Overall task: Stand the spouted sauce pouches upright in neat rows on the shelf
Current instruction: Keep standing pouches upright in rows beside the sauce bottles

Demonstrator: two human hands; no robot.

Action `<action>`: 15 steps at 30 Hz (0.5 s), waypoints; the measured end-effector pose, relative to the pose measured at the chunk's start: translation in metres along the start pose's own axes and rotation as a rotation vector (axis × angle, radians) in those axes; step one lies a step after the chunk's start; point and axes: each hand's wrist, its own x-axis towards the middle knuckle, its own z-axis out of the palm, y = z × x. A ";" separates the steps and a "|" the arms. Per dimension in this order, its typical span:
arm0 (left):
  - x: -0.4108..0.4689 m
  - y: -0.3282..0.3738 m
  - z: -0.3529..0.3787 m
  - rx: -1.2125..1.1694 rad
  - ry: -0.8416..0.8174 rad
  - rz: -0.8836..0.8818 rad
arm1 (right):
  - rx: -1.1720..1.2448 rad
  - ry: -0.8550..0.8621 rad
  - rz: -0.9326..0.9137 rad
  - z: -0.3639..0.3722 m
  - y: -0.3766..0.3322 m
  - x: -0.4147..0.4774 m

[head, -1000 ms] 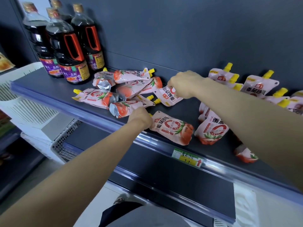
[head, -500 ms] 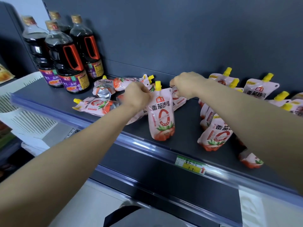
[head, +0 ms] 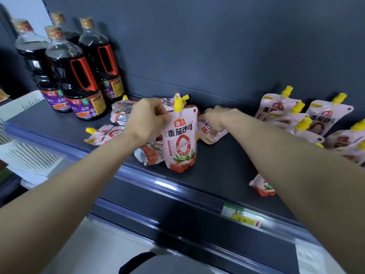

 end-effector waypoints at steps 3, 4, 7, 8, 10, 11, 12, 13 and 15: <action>0.000 0.000 -0.004 0.003 -0.014 0.022 | 0.037 -0.010 0.046 0.004 -0.002 0.019; 0.001 0.001 -0.005 0.010 -0.017 0.030 | 0.057 -0.012 0.055 0.003 -0.002 0.022; 0.002 0.000 -0.005 0.024 -0.032 0.037 | 0.069 0.017 0.050 0.006 -0.004 0.023; 0.003 -0.001 -0.005 0.025 -0.036 0.034 | 0.063 0.032 0.050 0.008 -0.003 0.022; 0.004 -0.003 -0.006 0.028 -0.040 0.024 | 0.080 0.054 0.041 0.012 -0.002 0.027; 0.005 -0.004 -0.006 0.032 -0.039 0.023 | 0.098 0.059 0.040 0.012 -0.002 0.028; 0.005 -0.005 -0.006 0.033 -0.039 0.025 | 0.111 0.068 0.036 0.014 -0.002 0.030; 0.006 -0.005 -0.006 0.032 -0.038 0.025 | 0.108 0.074 0.036 0.013 -0.003 0.030; 0.006 -0.004 -0.005 0.024 -0.044 0.027 | 0.111 0.096 0.053 0.011 0.000 0.030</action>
